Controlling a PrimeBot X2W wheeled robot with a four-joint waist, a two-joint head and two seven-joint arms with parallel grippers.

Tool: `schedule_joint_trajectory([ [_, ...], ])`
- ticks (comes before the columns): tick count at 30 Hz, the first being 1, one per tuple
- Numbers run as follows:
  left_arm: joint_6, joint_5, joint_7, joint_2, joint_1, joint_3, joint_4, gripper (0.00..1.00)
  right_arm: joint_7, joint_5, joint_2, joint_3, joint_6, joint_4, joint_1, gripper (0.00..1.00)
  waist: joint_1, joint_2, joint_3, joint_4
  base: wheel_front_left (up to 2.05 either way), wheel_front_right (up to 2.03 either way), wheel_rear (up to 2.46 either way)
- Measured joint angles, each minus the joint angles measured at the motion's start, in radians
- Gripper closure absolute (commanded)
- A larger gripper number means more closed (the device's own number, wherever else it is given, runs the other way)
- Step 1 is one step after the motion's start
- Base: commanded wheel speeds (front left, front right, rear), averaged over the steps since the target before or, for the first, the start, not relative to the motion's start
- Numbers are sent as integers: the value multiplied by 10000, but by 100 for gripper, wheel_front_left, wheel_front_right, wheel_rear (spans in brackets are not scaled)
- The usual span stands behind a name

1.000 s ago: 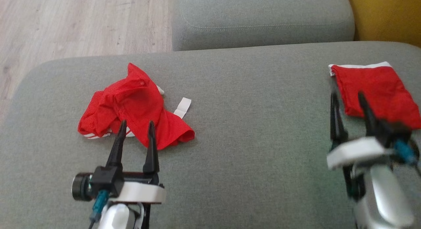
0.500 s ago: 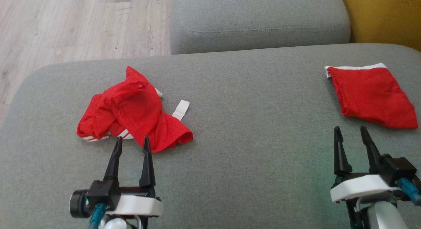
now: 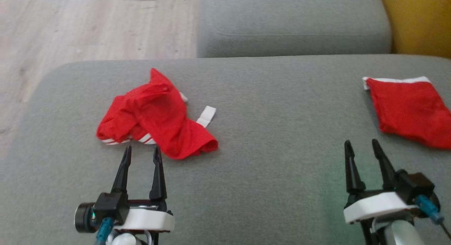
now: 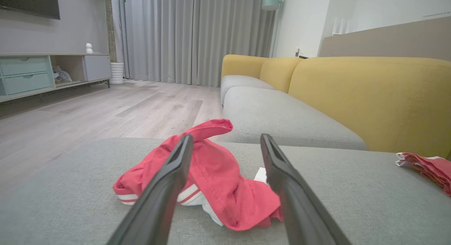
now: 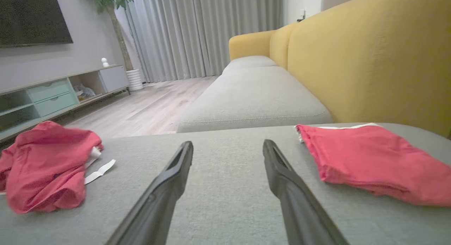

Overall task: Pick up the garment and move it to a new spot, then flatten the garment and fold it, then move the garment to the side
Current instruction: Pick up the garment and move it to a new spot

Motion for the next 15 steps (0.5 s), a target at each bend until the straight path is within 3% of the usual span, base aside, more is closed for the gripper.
schedule_joint_trajectory([
  [15,-226,403,2,2,69,529,96,0,-2,635,12,1187,0,-31,423,0,-1,0,-348,2115,0,0,0],
])
